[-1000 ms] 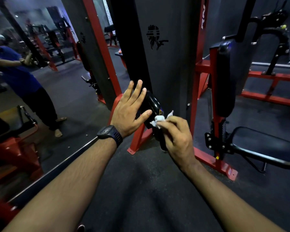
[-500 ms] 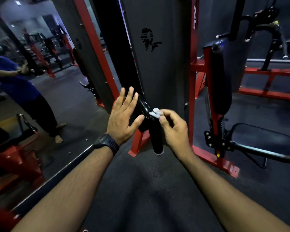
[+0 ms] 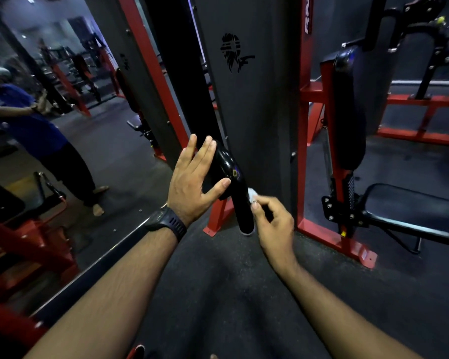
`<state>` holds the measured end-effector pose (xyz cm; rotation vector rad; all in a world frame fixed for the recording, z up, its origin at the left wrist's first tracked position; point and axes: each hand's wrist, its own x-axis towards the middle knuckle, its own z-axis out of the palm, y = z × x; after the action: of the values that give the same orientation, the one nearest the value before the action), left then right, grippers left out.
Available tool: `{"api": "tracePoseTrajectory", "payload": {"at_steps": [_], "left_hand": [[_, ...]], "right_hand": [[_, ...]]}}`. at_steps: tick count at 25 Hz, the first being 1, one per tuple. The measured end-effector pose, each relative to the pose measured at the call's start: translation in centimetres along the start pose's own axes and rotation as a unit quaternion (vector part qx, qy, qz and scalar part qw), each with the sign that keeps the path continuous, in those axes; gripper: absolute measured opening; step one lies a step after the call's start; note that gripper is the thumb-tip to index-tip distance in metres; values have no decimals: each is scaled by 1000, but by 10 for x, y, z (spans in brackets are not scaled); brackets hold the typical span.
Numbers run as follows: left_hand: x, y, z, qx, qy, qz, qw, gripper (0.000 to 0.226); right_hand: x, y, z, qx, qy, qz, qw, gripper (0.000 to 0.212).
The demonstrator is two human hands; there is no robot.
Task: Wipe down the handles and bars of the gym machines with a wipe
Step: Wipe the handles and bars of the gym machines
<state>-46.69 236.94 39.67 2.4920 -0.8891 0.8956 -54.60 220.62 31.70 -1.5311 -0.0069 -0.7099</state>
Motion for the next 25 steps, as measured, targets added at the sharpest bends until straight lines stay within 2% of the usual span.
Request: {"api": "tracePoseTrajectory", "payload": {"at_steps": [2,5,9,12,15,18,20,22,25], "left_hand": [[0,1,1,-5,1,-2,1000,74],[-3,2,0,0,-1,-5,1000,74],[-1,1,-1,4,-8,-7,1000,76],[-2,0,-3,14,-14,-3,1000,76],[-1,-1,-4,20,-16,3,1000,76],[-2,-3,-7,30,-22,7,999,76],[-1,-4,-9,47,-22,20,998,76],[0,-9,-9,70,-13,36,997,74],[1,-21,-9,104,4,78,992,70]], "right_hand": [[-2,8,-1,4,-5,6,1000,14],[-15,20,-3,-26,-26,85,996,13],[-11,12,0,-4,-5,58,998,13],[-20,10,5,15,2,104,994,19],[-12,11,5,37,3,70,997,13],[-23,13,5,8,-3,84,996,15],[-25,2,6,-18,24,21,999,24],[-18,-3,6,-71,8,-105,992,22],[-17,2,8,-191,-21,-252,949,21]]}}
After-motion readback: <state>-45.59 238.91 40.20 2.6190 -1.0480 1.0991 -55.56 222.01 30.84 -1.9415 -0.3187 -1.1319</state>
